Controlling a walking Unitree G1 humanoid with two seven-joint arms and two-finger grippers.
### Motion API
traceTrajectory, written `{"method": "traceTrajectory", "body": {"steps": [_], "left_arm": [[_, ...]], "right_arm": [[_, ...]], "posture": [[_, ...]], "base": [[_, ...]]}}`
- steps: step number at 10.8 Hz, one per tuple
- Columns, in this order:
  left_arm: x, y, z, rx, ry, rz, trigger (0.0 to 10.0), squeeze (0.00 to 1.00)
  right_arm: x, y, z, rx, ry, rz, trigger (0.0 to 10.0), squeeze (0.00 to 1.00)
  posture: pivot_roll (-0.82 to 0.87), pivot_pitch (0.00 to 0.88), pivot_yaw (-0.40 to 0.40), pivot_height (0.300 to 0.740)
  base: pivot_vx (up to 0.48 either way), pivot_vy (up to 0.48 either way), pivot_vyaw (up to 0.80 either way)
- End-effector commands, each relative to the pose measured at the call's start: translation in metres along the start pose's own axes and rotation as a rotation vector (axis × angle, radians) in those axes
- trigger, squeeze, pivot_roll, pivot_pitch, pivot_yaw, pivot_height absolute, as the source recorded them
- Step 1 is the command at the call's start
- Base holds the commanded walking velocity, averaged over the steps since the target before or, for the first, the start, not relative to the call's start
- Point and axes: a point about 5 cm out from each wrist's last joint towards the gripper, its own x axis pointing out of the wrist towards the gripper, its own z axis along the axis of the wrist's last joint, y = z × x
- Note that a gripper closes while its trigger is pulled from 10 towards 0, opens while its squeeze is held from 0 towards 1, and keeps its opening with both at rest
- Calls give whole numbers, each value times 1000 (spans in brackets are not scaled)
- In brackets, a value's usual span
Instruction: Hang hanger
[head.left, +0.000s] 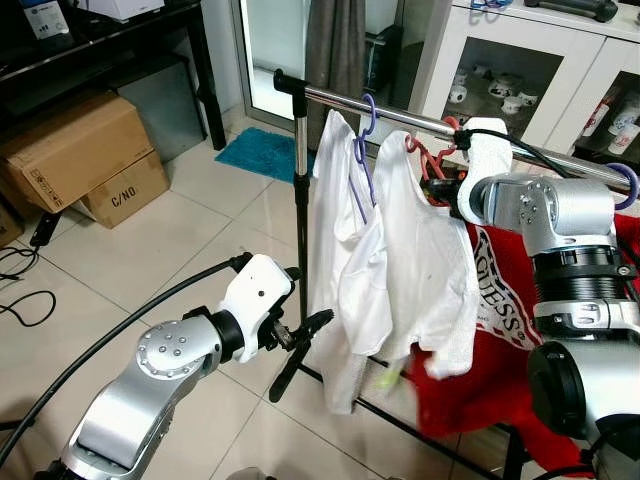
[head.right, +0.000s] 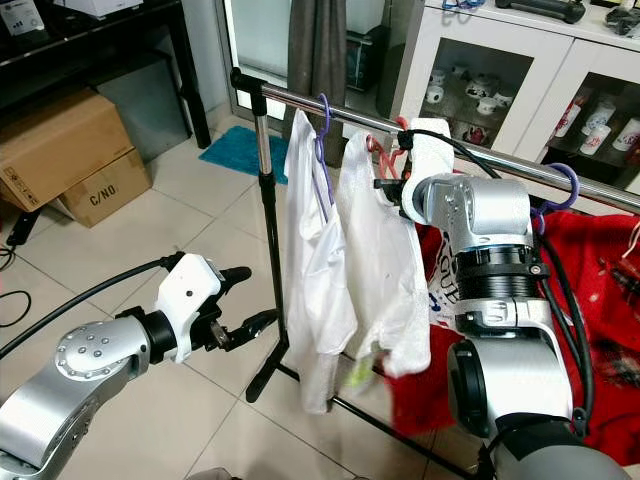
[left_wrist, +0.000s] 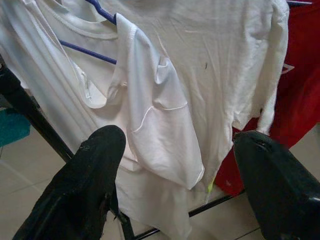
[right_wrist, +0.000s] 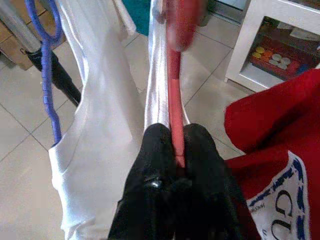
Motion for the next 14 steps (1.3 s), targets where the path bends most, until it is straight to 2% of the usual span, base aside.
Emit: {"method": "traceTrajectory", "body": {"steps": [1,5,6,7,8,9,11,12,13,14], "left_arm": [[2,-1,3,16,-8,-14,10000,0],[2,0,4,18,-14,-12,10000,0],[2,0,4,18,-15,-13,10000,0],[2,0,5,19,-17,-13,10000,0],[2,0,5,17,-20,-10,10000,0],[2,-1,5,16,-21,-8,10000,0],[4,0,6,-14,-54,59,10000,0],[6,5,8,-68,-105,172,10000,0],[6,6,9,-86,-128,202,10000,0],[5,8,5,-121,-138,269,10000,0]], "right_arm": [[-1,4,8,-8,-27,12,0,0],[-1,7,12,-29,-70,49,0,0],[-4,8,17,-48,-152,73,0,0],[-6,6,18,-59,-173,78,0,0],[-17,2,18,-128,-220,105,0,0],[-24,-3,16,-145,-231,105,0,0],[-40,-9,-3,-221,-215,115,0,0],[-53,-10,-26,-258,-197,118,0,0],[-57,-9,-33,-262,-193,118,0,0],[-67,-8,-65,-294,-213,104,10000,0]], "posture": [[71,21,9,740],[70,21,12,740],[72,24,13,740],[75,25,10,740],[77,24,9,740],[77,25,12,740],[67,23,25,740],[59,22,31,740],[56,21,31,740],[58,19,26,740]], "base": [[0,0,0],[0,0,0],[0,0,0],[0,0,0],[0,0,0],[0,0,0],[0,0,0],[0,0,0],[0,0,0],[0,0,0]]}}
